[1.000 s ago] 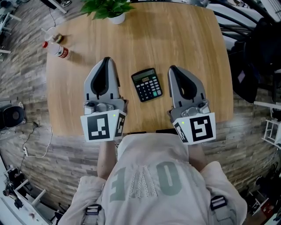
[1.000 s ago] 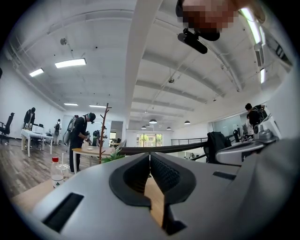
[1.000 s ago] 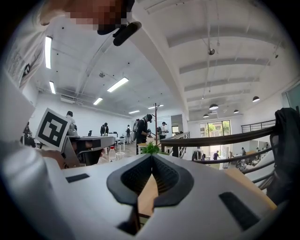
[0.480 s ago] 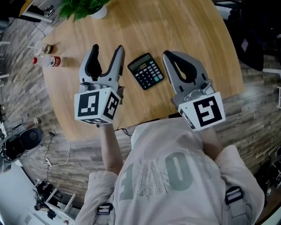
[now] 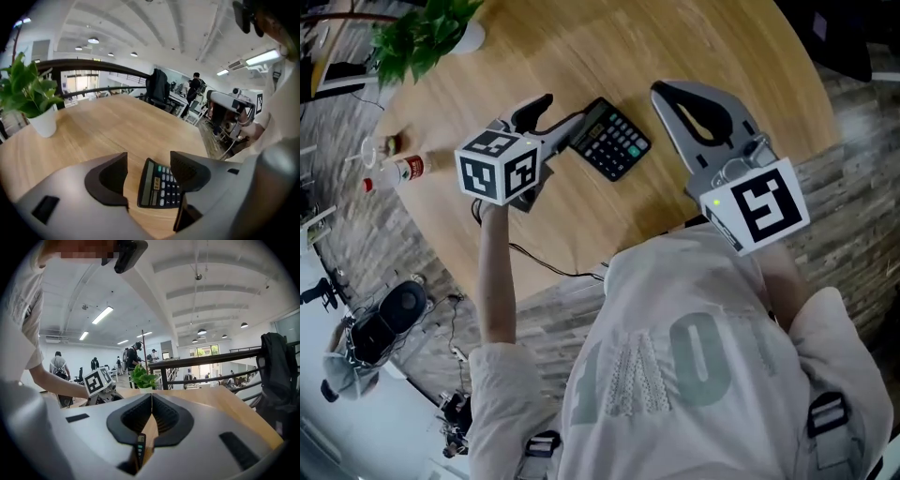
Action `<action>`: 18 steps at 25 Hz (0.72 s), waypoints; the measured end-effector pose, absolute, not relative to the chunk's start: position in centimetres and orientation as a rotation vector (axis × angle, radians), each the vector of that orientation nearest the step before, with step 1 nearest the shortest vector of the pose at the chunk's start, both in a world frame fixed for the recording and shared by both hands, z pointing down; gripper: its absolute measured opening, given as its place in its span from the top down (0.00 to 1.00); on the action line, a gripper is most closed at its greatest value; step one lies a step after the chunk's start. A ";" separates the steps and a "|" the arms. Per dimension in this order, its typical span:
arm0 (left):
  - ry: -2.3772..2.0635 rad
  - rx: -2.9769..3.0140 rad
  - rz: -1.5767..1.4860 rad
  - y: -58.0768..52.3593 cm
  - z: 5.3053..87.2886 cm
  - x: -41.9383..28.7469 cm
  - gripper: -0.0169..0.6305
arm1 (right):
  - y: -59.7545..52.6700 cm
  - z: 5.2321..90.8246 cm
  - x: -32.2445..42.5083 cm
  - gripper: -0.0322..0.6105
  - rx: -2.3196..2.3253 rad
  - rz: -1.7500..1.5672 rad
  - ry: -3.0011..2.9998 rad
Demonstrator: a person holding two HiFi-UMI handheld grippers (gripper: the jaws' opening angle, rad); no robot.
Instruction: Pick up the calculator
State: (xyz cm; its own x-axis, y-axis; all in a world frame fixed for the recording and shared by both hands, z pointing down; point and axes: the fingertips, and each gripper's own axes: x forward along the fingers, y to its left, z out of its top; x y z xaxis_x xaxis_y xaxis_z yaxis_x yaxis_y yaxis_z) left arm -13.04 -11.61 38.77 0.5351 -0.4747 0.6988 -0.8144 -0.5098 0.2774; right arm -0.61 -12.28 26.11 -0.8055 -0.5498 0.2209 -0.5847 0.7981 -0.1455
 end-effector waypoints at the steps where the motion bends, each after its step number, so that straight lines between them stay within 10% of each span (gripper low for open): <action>1: -0.979 2.159 0.749 -11.7 39.6 -13.1 0.54 | -12.7 26.5 -0.6 0.92 0.898 0.322 -2.811; 18: -0.246 1.878 0.975 -7.5 48.2 -10.5 0.54 | -16.0 33.0 -5.0 0.92 0.691 0.474 -2.725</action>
State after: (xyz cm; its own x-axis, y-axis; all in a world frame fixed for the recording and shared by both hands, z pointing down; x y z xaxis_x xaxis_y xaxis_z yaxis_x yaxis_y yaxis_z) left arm -10.46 -7.50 48.21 0.6593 0.2321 0.7152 -0.5434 -0.5103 0.6666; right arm -4.97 -16.01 32.96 -0.8430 -0.4062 0.3526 -0.5014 0.8307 -0.2418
